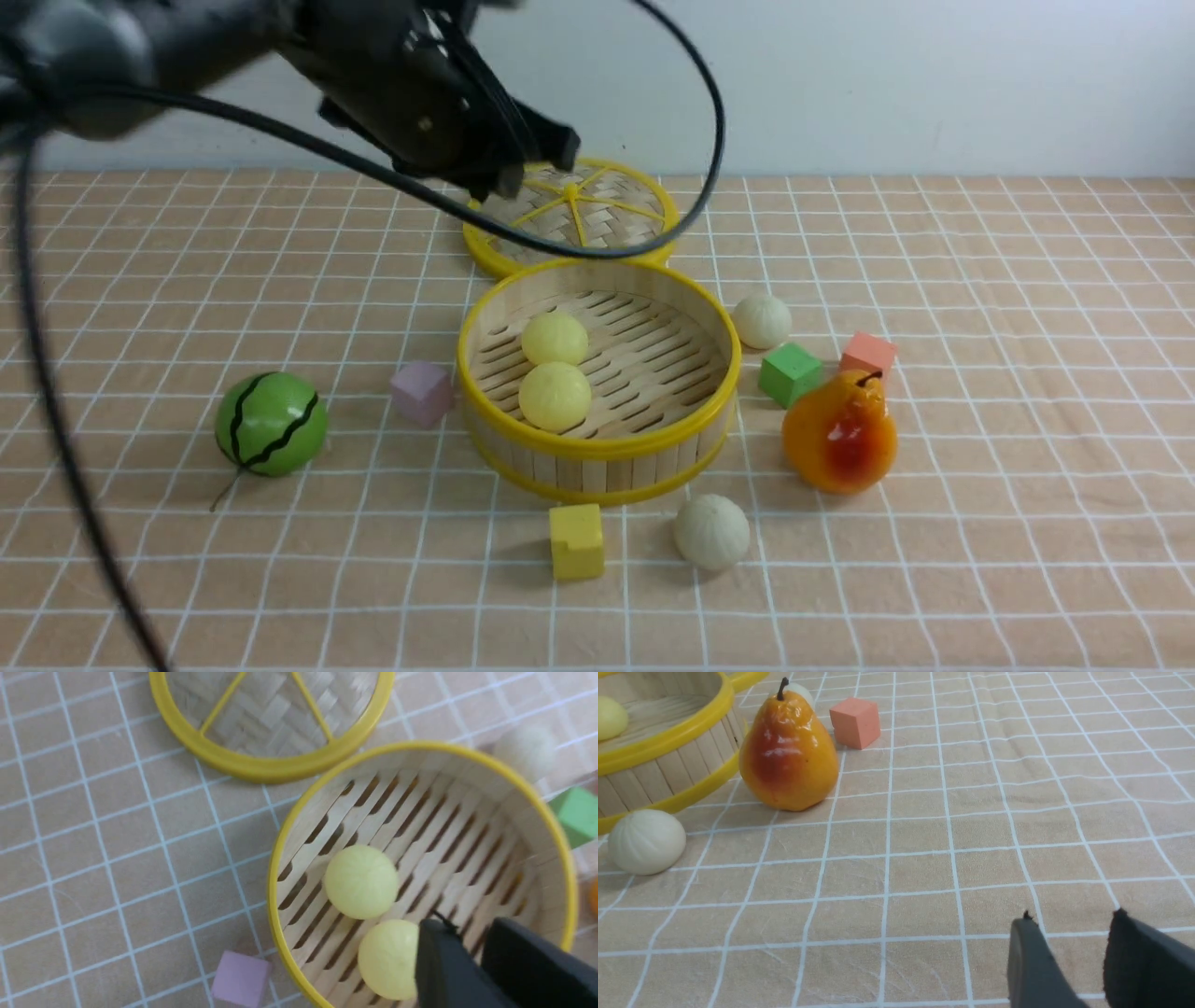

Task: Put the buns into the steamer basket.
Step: Use the right arm to grab a steamed stuffed bun, then use the right arm to put the steamed stuffed bun into the steamer

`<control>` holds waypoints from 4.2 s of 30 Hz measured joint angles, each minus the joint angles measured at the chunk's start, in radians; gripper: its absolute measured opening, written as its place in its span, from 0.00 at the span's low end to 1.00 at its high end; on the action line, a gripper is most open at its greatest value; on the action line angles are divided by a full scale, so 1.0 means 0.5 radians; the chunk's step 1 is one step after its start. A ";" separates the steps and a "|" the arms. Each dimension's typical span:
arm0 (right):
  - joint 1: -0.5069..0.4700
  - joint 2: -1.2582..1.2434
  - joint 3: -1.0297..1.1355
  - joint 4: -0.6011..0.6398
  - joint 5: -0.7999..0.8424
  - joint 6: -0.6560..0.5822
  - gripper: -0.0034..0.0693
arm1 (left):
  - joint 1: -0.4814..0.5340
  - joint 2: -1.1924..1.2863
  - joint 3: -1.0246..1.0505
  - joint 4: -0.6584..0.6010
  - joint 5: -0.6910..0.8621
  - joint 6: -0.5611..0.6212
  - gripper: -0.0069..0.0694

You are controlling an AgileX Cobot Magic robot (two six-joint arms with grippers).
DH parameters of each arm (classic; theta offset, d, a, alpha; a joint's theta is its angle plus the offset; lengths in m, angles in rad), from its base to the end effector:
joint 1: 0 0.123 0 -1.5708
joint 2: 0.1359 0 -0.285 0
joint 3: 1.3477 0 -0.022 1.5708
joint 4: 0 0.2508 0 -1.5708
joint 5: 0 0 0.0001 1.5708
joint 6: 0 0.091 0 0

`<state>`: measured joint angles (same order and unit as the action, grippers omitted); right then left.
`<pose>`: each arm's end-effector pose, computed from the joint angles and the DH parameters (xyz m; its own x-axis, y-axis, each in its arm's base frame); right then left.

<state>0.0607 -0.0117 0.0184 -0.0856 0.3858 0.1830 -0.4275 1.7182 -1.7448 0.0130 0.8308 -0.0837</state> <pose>0.0522 0.0002 0.1731 -0.3003 0.0854 -0.9500 0.0011 0.9960 0.0891 0.3597 -0.1629 0.3871 -0.6268 0.2033 -0.7522 0.3621 0.9308 -0.0501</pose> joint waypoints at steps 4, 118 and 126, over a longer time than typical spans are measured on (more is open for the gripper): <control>0.000 0.000 0.000 0.000 0.000 0.000 0.38 | 0.000 -0.542 0.492 -0.061 -0.135 -0.013 0.07; 1.014 3.567 -2.861 0.381 0.371 -0.282 0.06 | 0.000 -2.506 3.034 -0.633 -1.679 0.167 0.13; 0.939 4.023 -3.076 0.314 0.182 -0.270 0.11 | 0.000 -2.506 3.034 -0.633 -1.679 0.167 0.13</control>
<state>0.5302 1.9996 -1.5198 0.0713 0.4767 0.0481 -0.4275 0.4651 -0.2277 -0.3033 -0.0085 0.0000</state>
